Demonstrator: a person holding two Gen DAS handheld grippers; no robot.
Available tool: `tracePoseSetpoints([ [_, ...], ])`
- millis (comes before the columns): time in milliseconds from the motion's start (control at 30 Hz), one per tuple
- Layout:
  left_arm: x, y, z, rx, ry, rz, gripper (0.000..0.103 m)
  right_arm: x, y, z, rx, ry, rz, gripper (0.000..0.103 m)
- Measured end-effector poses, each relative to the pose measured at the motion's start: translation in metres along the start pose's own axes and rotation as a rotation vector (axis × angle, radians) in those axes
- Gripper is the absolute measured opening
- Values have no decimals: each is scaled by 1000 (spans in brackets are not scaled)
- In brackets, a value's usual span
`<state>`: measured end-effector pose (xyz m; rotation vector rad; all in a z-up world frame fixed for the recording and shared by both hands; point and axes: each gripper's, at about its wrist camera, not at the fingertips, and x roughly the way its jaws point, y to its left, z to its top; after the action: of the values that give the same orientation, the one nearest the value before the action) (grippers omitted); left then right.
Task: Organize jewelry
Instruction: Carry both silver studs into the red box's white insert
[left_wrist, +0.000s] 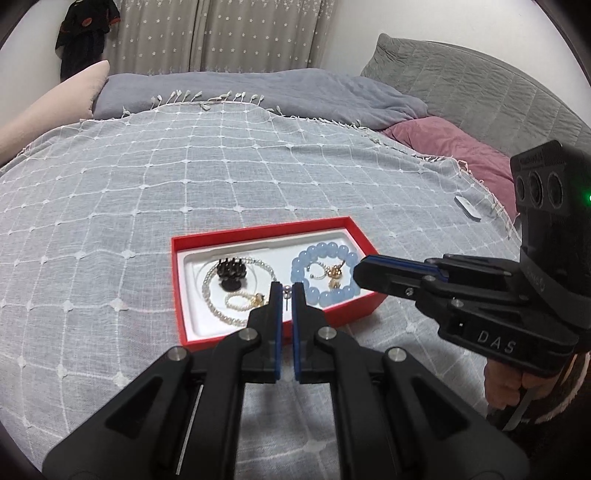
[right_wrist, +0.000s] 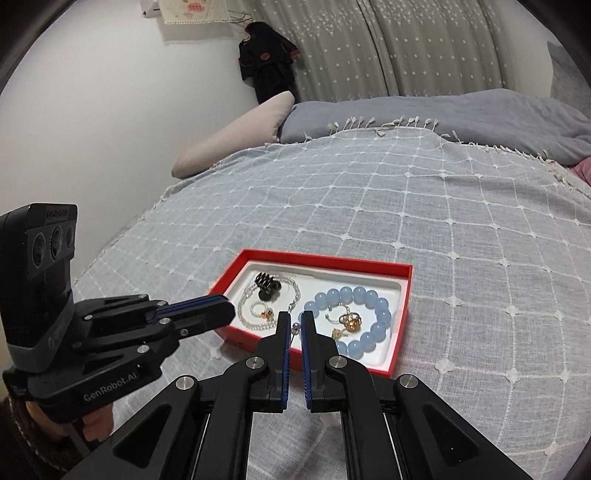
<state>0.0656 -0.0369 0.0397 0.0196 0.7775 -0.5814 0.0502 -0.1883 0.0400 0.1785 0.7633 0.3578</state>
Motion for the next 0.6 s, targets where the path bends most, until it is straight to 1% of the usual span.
tracePoseSetpoints([
  [100, 8, -1, 3, -16, 8, -3, 5, 6, -4, 2, 17, -6, 11, 5],
  [300, 22, -2, 4, -35, 18, 0, 5, 17, -13, 4, 48, 0, 5, 5],
  [467, 30, -3, 6, -31, 20, 26, 5, 21, -21, 5, 77, -7, 0, 6],
  [600, 34, -3, 7, -36, 19, 27, 5, 22, -26, 5, 91, -10, -1, 6],
])
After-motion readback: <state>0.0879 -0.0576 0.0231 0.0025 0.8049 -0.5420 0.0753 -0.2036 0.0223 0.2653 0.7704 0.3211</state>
